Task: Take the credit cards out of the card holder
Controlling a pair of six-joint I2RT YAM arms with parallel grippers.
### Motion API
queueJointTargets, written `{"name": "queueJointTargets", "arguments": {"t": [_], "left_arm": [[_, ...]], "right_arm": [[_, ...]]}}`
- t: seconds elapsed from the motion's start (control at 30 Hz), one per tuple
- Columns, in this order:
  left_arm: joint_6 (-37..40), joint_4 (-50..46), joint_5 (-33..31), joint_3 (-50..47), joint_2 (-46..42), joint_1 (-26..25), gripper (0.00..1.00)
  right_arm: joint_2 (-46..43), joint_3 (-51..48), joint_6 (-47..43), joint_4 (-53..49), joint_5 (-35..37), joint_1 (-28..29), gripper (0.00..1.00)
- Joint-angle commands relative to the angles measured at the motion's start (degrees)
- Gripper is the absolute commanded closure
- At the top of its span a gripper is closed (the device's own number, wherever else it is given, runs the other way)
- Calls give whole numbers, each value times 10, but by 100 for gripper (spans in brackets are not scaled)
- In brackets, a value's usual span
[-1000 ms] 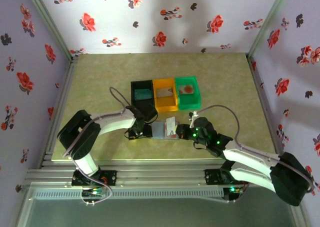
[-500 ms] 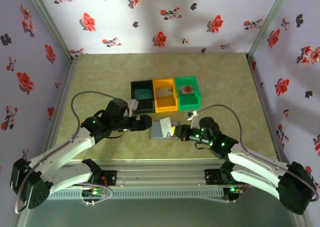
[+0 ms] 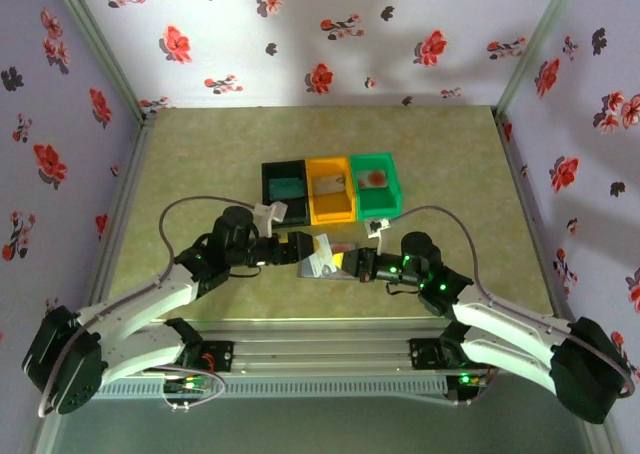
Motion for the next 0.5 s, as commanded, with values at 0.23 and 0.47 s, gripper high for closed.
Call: {"name": "queueJointTargets", "arguments": {"t": [0.23,0.47], "left_arm": [[-68,173,29,-31,29,-22,42],[-86,214,30,-48,23,-23,63]], "right_arm": [[18,18,13,45,-21,2,100],[23,20,14,41,-7,2,100]]}}
